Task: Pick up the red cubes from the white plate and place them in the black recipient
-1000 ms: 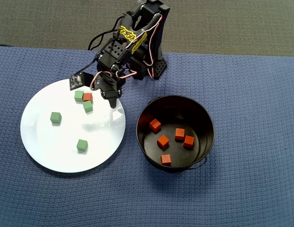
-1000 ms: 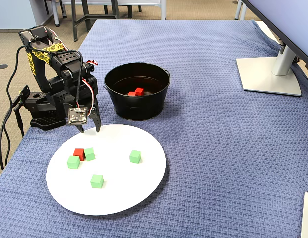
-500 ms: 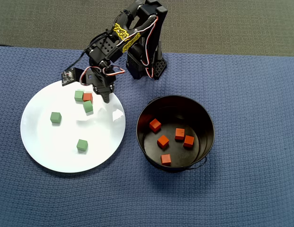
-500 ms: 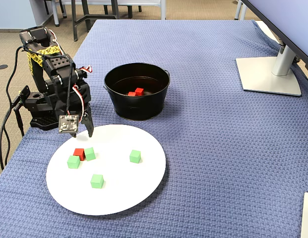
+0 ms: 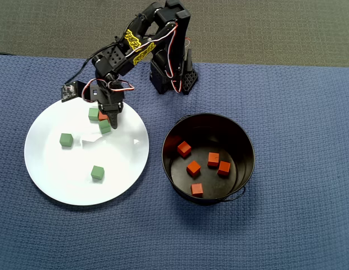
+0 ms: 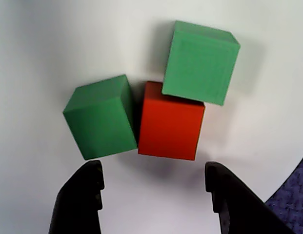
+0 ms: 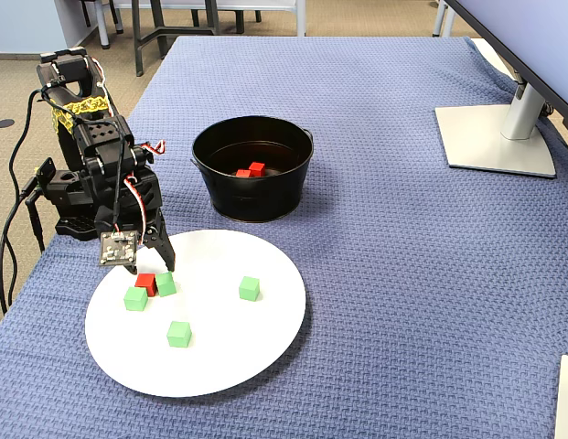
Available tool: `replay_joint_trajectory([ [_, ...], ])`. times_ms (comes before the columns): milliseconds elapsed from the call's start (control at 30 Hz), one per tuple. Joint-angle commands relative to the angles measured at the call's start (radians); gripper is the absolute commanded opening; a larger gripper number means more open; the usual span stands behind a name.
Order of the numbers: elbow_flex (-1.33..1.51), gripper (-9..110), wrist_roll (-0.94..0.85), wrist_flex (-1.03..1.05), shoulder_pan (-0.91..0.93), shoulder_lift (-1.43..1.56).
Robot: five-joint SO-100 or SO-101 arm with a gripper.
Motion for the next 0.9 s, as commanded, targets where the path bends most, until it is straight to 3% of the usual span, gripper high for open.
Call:
replay_joint_trajectory([
  [0, -0.087, 20, -0.028, -0.006, 0.028, -0.020],
  [500, -0.192, 18, -0.072, 0.058, 0.066, -0.101],
  [867, -0.169, 1, -0.063, 0.011, 0.066, -0.094],
])
